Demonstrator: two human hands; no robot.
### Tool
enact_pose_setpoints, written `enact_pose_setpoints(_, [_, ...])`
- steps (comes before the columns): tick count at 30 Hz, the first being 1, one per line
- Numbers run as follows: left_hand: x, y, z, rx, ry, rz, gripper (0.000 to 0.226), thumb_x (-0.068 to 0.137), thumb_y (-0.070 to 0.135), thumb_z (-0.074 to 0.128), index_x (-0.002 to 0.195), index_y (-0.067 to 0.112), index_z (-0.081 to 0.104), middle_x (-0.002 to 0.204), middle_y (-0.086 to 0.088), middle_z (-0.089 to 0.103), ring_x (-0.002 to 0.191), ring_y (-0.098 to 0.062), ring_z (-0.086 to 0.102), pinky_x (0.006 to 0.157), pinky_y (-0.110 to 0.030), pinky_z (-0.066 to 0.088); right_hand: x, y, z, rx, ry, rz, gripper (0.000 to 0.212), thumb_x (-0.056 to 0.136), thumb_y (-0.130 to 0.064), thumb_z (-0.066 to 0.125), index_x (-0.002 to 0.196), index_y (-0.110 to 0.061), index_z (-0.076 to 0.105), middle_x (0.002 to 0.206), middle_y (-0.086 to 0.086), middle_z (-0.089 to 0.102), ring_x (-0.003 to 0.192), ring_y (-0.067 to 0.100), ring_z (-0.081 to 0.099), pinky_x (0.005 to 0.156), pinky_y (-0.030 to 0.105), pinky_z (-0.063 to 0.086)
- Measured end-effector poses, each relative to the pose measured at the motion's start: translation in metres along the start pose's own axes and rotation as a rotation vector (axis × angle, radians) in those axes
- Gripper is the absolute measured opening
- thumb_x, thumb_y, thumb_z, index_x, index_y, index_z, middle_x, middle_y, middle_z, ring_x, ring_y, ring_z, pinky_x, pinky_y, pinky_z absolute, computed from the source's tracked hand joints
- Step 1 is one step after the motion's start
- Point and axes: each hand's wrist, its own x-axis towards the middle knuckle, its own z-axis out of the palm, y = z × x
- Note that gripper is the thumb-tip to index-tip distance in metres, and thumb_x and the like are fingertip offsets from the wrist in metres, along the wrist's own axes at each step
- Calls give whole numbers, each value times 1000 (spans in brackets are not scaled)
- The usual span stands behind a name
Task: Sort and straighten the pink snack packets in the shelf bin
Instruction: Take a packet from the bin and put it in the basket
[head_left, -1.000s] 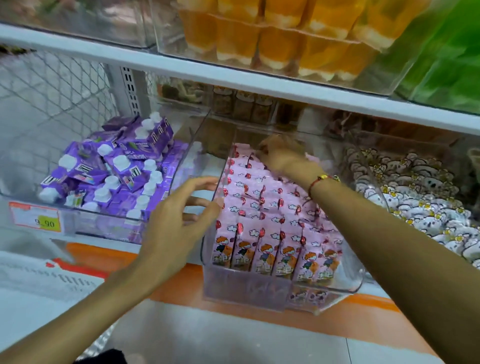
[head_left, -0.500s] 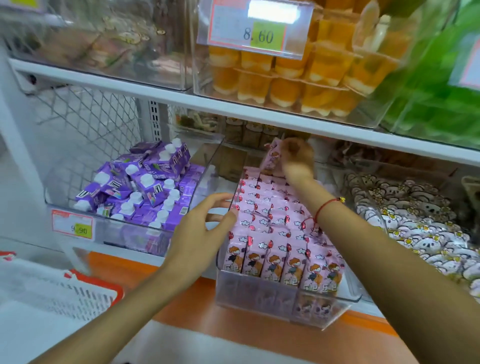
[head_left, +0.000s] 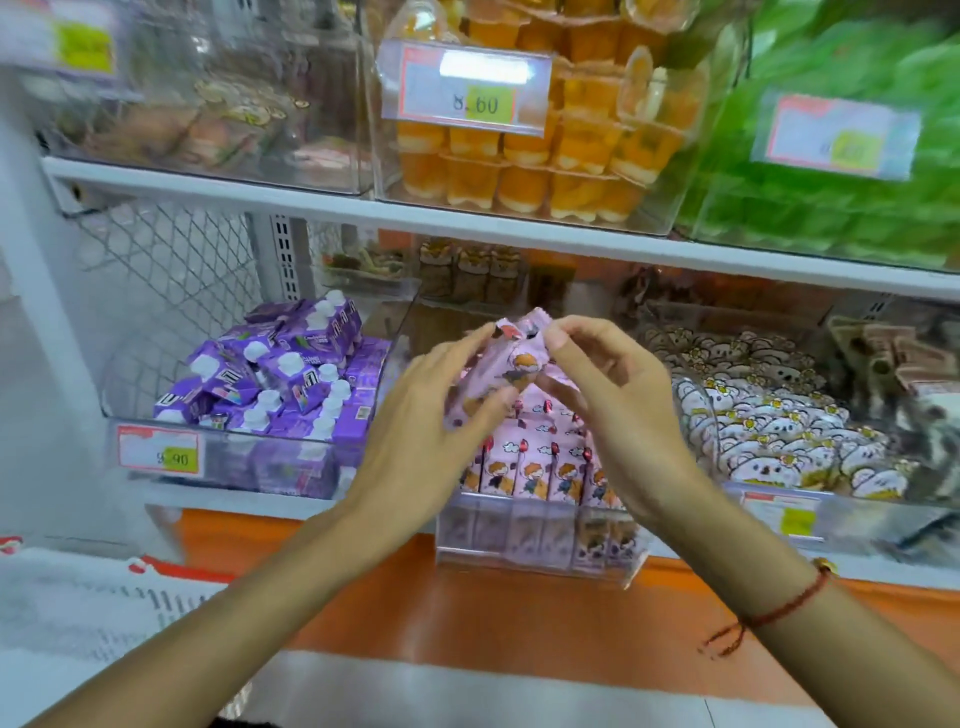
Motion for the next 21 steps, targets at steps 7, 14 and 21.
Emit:
enact_pose_setpoints(7, [-20, 5, -10, -12, 47, 129, 43, 74, 35, 77, 112, 42, 57, 105, 32, 61, 103, 6, 58, 90, -22, 48, -46, -8, -7, 85, -80, 72, 10, 79, -25, 63, 86, -19, 67, 82, -13, 66, 85, 1, 61, 87, 18, 51])
enact_pose_setpoints(14, [-23, 4, -14, 9, 74, 163, 45, 73, 33, 80, 112, 38, 59, 103, 31, 61, 101, -1, 61, 85, -29, 53, -52, -8, -6, 211, -84, 149, 14, 78, -24, 63, 88, -17, 67, 97, -3, 67, 94, 6, 61, 94, 21, 50])
enact_pose_setpoints(21, [-24, 13, -28, 50, -2, 97, 38, 82, 42, 70, 118, 34, 62, 108, 28, 57, 101, -3, 58, 84, -36, 51, -44, -7, 5, 140, -34, 107, 14, 86, -21, 60, 95, -11, 65, 94, -2, 68, 94, 9, 67, 89, 22, 52])
